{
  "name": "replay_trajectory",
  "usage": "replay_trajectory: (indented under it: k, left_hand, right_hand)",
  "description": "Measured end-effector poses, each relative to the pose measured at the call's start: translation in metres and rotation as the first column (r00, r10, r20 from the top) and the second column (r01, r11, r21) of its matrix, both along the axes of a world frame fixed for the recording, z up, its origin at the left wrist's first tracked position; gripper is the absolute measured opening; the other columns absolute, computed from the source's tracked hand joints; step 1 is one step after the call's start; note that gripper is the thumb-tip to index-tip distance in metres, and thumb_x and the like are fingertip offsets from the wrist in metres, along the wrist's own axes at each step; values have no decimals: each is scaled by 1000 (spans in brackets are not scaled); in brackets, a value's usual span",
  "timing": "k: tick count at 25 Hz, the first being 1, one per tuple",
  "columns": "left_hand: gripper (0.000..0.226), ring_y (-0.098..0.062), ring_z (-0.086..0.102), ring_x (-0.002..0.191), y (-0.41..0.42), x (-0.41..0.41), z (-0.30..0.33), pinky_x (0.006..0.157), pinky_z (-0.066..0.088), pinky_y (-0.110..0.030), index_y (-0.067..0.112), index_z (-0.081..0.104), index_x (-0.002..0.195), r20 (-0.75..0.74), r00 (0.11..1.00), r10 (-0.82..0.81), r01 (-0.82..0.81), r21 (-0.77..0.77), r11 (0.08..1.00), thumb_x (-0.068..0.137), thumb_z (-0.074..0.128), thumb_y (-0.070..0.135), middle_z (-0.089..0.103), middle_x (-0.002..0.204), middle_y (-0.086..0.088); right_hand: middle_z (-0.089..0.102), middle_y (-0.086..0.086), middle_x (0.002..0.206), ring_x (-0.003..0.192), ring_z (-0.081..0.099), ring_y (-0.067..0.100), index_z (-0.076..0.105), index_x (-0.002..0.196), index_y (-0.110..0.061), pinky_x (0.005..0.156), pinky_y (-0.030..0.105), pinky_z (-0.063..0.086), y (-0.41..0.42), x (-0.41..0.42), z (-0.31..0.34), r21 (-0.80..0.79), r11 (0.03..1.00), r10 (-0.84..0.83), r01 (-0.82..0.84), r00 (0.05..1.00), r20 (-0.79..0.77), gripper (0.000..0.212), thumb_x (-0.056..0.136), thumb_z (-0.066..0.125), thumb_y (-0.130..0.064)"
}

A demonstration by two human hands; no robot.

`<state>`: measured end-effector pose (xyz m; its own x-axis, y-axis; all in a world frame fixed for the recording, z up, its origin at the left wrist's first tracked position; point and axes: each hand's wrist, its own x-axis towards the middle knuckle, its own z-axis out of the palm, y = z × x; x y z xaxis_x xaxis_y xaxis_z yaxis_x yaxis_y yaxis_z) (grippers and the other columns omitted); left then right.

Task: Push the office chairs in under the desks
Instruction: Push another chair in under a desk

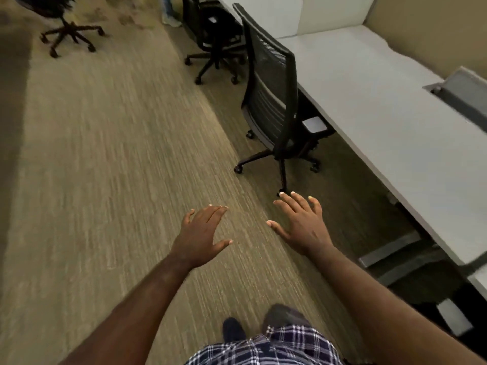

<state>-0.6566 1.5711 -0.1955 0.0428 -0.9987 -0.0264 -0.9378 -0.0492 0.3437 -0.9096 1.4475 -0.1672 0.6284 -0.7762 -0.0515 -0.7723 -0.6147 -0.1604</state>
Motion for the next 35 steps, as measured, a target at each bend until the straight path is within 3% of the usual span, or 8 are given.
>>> replay_trajectory:
  k: [4, 12, 18, 22, 26, 35]
  left_hand:
    - [82, -20, 32, 144, -29, 71, -6, 114, 19, -53, 23, 34, 149, 31, 992, 120, -121, 16, 993, 81, 56, 63, 41, 151, 3]
    - [88, -20, 35, 142, -161, 213, 3, 113, 26, -56, 22, 38, 147, 37, 937, 348, -349, 4, 937, 75, 41, 73, 45, 149, 2]
    - [90, -22, 37, 141, -261, 303, 18, 113, 26, -55, 20, 39, 147, 39, 884, 466, -464, -45, 885, 76, 38, 74, 46, 149, -2]
    - [86, -19, 32, 143, -324, 369, 16, 115, 19, -53, 22, 34, 150, -16, 868, 496, -496, -58, 866, 79, 46, 70, 42, 152, 1]
    - [88, -18, 31, 144, -387, 465, 5, 116, 19, -53, 22, 33, 150, -2, 874, 486, -485, -78, 871, 78, 41, 73, 41, 152, 2]
    - [89, -17, 35, 142, -520, 677, 13, 114, 24, -56, 23, 35, 148, -18, 869, 495, -495, -65, 867, 76, 43, 74, 44, 150, 3]
  right_hand:
    - [29, -2, 160, 149, 19, 21, 36, 149, -28, 119, 51, 7, -62, 76, -13, 41, 994, 101, -101, 995, 10, 70, 94, 26, -70]
    - [38, 2, 156, 146, 29, 25, 46, 143, -24, 117, 54, 16, -244, 236, -6, 38, 980, 191, -197, 973, 127, 74, 91, 22, -71]
    - [35, 2, 157, 147, 26, 25, 43, 144, -25, 118, 53, 14, -360, 334, 11, 33, 960, 271, -277, 955, 121, 84, 88, 10, -77]
    - [29, 0, 160, 149, 19, 24, 38, 146, -27, 119, 52, 9, -426, 406, 8, 45, 942, 329, -332, 941, 74, 80, 88, 13, -75]
    - [27, -1, 161, 150, 17, 23, 37, 146, -28, 119, 52, 6, -493, 498, 3, 34, 936, 349, -350, 936, 39, 70, 92, 23, -71]
    - [16, -3, 164, 152, 4, 21, 30, 148, -33, 120, 51, 0, -626, 701, 4, 67, 969, 239, -239, 971, 20, 69, 91, 23, -71]
